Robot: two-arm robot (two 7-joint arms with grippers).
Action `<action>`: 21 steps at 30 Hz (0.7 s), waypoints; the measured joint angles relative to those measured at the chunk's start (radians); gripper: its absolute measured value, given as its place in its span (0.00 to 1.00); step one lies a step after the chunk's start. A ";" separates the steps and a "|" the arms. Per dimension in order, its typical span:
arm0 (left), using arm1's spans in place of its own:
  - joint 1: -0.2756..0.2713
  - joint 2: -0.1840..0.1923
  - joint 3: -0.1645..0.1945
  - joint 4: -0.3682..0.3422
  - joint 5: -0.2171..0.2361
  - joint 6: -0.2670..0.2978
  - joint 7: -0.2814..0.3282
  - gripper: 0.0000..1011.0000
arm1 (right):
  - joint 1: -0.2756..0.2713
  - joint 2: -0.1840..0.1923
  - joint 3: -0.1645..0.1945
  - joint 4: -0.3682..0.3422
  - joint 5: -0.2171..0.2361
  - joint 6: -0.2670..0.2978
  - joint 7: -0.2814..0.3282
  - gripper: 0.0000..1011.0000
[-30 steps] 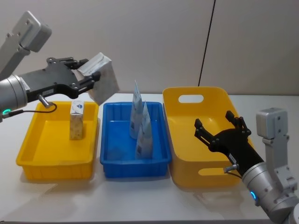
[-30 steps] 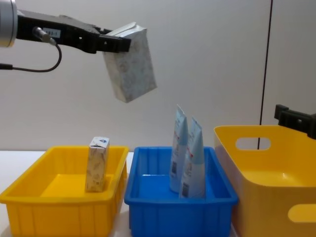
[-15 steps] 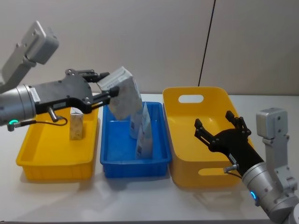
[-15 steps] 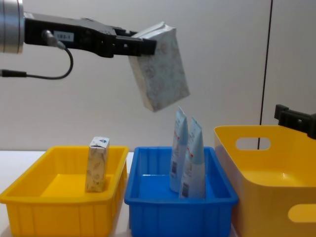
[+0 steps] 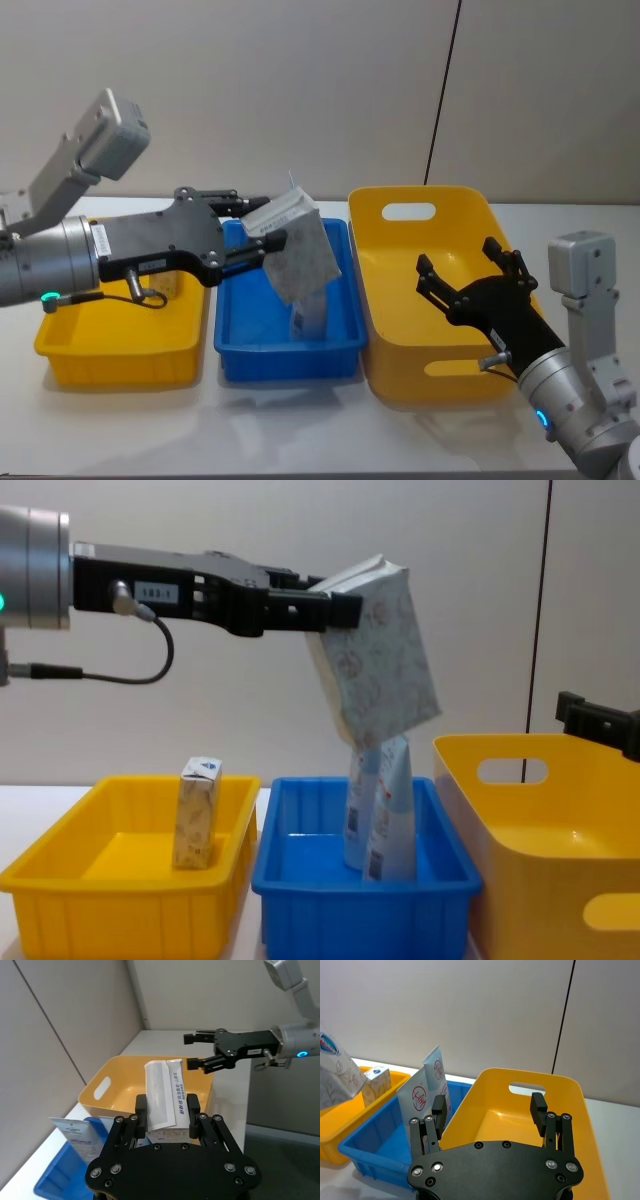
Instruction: Bimanual collaborative sorting of washing and personal care products
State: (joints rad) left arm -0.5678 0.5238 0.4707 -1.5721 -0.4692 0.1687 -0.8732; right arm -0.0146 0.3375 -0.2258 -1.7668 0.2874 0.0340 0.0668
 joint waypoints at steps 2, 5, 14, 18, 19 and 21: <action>0.002 0.000 0.005 0.000 -0.002 -0.003 -0.005 0.43 | 0.000 0.000 0.000 0.000 0.000 0.000 0.000 0.99; 0.003 -0.001 0.014 0.001 -0.006 -0.007 -0.014 0.43 | 0.000 0.000 0.000 0.000 0.000 0.000 0.000 0.99; 0.002 -0.001 0.040 0.004 -0.011 -0.018 -0.037 0.43 | 0.000 0.000 0.000 0.000 0.000 0.000 0.000 0.99; 0.002 0.000 0.049 0.005 -0.015 -0.022 -0.047 0.43 | 0.000 0.000 0.000 0.000 0.000 0.000 0.000 0.99; 0.002 0.001 0.053 0.005 -0.016 -0.024 -0.051 0.43 | 0.000 0.000 0.000 0.000 0.000 0.000 0.000 0.99; 0.002 0.002 0.057 0.005 -0.018 -0.025 -0.055 0.43 | 0.000 0.000 0.000 0.000 0.000 0.000 0.000 0.99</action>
State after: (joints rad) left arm -0.5653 0.5259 0.5280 -1.5670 -0.4870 0.1433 -0.9281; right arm -0.0146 0.3375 -0.2258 -1.7668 0.2874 0.0340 0.0668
